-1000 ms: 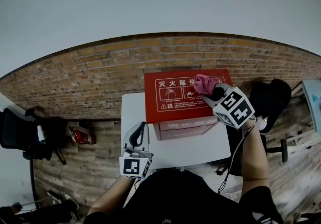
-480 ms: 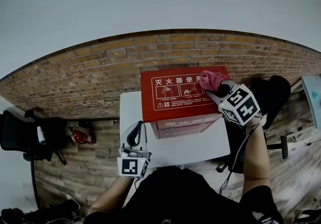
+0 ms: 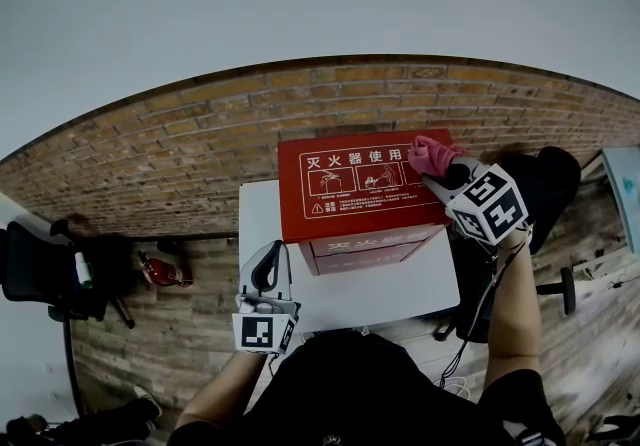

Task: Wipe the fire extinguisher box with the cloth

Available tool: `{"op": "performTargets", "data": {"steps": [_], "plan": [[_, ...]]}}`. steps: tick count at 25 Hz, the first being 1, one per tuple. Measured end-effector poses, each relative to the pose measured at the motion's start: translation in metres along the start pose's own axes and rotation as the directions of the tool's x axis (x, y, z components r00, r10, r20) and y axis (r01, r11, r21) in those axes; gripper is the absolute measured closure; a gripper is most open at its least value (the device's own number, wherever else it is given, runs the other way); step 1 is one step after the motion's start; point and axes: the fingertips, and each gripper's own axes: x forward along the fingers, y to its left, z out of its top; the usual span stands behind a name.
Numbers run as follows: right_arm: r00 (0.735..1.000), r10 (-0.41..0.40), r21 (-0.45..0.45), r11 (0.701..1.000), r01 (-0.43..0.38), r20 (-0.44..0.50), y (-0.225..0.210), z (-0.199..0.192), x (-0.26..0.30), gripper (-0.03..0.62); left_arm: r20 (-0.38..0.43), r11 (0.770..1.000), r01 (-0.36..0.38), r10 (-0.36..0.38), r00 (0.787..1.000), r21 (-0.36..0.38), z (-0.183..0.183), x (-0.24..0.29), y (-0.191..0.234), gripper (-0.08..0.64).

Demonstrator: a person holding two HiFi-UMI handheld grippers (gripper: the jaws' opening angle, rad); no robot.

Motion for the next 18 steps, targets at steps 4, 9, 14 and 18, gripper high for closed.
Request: {"op": "performTargets", "data": {"steps": [4,9,14,18], "plan": [[1.0,-0.022,0.022,1.0,0.022,-0.005,-0.011,-0.008,-0.004,0.518,-0.026,1.0,-0.01,0.009,1.0,-0.019,-0.001,0.0,0.0,0.526],[0.999,-0.046,0.055,0.997,0.046,-0.01,-0.024,-0.018,-0.011,0.518,-0.011,1.0,-0.015,0.015,1.0,-0.015,0.0,0.0,0.001,0.526],[0.998,-0.056,0.093,0.994,0.056,-0.012,-0.034,-0.027,-0.016,0.518,-0.032,1.0,-0.015,0.014,0.999,-0.016,-0.001,0.0,0.0,0.526],[0.998,-0.063,0.11,0.992,0.065,-0.014,-0.038,-0.032,-0.019,0.518,-0.025,0.999,-0.021,0.02,0.999,-0.025,-0.001,0.0,0.001,0.526]]}}
